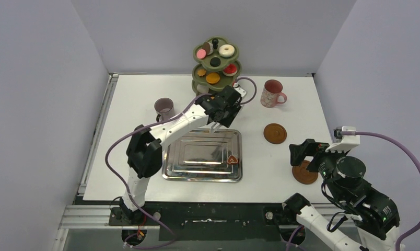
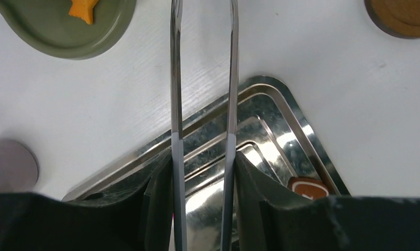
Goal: Serve the afternoon tea
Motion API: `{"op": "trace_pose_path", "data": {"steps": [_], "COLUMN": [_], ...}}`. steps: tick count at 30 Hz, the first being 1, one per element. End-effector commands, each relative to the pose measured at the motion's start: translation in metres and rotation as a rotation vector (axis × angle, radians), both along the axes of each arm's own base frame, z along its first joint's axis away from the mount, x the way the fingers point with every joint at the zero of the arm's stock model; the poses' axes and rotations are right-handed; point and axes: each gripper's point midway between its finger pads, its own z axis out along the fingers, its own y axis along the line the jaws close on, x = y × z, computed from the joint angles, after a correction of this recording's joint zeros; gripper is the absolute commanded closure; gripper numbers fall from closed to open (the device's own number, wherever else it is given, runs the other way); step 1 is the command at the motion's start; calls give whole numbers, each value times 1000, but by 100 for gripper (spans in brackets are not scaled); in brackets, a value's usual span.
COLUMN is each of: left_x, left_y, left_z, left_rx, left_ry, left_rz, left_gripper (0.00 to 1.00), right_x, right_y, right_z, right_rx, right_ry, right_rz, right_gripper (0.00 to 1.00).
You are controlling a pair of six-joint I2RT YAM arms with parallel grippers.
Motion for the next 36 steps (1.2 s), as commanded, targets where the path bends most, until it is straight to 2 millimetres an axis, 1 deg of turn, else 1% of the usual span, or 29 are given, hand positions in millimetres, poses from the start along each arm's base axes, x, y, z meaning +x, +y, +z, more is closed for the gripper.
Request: {"op": "trace_pose_path", "data": {"steps": [1, 6, 9, 12, 16, 20, 24, 29, 36], "left_x": [-37, -85, -114, -142, -171, -195, -208, -211, -212], "left_y": [3, 18, 26, 38, 52, 56, 59, 59, 56], "left_z": [53, 56, 62, 62, 59, 54, 42, 28, 15], "left_rx": [-109, -132, -135, -103, -50, -34, 9, 40, 68], "left_ry": [-6, 92, 107, 130, 149, 169, 184, 209, 210], "left_rz": [-55, -121, -160, -184, -202, -234, -260, -271, -295], "left_gripper": [62, 62, 62, 61, 61, 61, 60, 59, 57], "right_x": [-1, 0, -1, -2, -1, 2, 3, 4, 1], "right_y": [-9, -9, -10, -11, -9, -7, -6, -6, -8], "right_z": [-1, -1, -2, -3, -3, -1, 1, 5, 9], "right_rx": [-14, -18, -20, -21, -25, -38, -43, -47, -44], "right_ry": [-14, -12, -12, -13, -12, -3, -3, -6, -14], "right_rz": [-40, -38, -37, -40, -33, -29, -25, -23, -26], "right_gripper": [0, 0, 0, 0, 0, 0, 0, 0, 0]}}
